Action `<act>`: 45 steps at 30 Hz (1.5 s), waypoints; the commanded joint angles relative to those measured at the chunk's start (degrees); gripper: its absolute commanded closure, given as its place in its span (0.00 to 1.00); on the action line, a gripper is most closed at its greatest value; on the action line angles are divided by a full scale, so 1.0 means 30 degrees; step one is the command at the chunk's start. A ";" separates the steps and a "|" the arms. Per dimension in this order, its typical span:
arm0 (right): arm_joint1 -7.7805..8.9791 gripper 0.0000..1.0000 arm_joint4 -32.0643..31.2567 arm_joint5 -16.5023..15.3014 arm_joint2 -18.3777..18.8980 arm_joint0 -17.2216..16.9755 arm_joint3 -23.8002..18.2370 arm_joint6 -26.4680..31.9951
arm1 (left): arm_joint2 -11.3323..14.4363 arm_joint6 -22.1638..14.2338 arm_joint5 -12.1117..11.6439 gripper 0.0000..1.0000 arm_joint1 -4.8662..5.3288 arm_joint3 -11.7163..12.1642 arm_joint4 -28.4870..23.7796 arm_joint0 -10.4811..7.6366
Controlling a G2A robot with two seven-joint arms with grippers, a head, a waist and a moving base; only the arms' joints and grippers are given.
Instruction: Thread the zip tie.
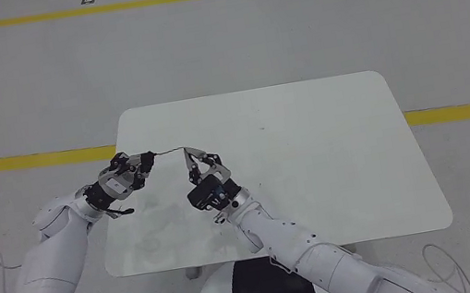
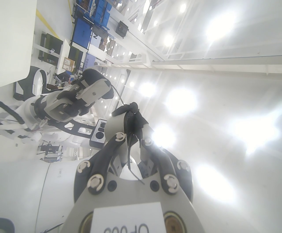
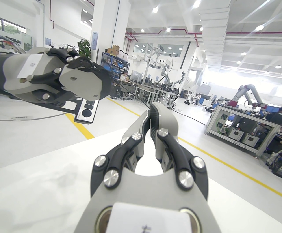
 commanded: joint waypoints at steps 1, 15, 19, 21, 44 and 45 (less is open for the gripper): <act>0.0008 1.00 0.0000 0.0000 0.0023 -0.0010 0.0013 0.0029 | 0.0000 0.0000 0.0000 1.00 0.0000 0.0000 0.0000 0.0000; 0.0018 1.00 0.0000 0.0000 0.0178 -0.0045 0.0112 0.0313 | 0.0000 0.0000 0.0000 1.00 0.0000 0.0000 0.0000 0.0000; 0.0014 1.00 0.0000 0.0000 0.0223 -0.0039 0.0157 0.0425 | 0.0000 0.0000 0.0000 1.00 0.0000 0.0000 0.0000 0.0000; 0.0008 1.00 0.0000 0.0000 0.0243 -0.0038 0.0166 0.0467 | 0.0000 0.0000 0.0000 1.00 0.0000 0.0000 0.0000 0.0000; -0.0069 1.00 0.0000 0.0000 0.0636 -0.0090 0.0425 0.0561 | 0.0000 0.0000 0.0000 1.00 0.0000 0.0000 0.0000 0.0000; -0.0071 1.00 0.0000 0.0000 0.0655 -0.0100 0.0434 0.0555 | 0.0000 0.0000 0.0000 1.00 0.0000 0.0000 0.0000 0.0000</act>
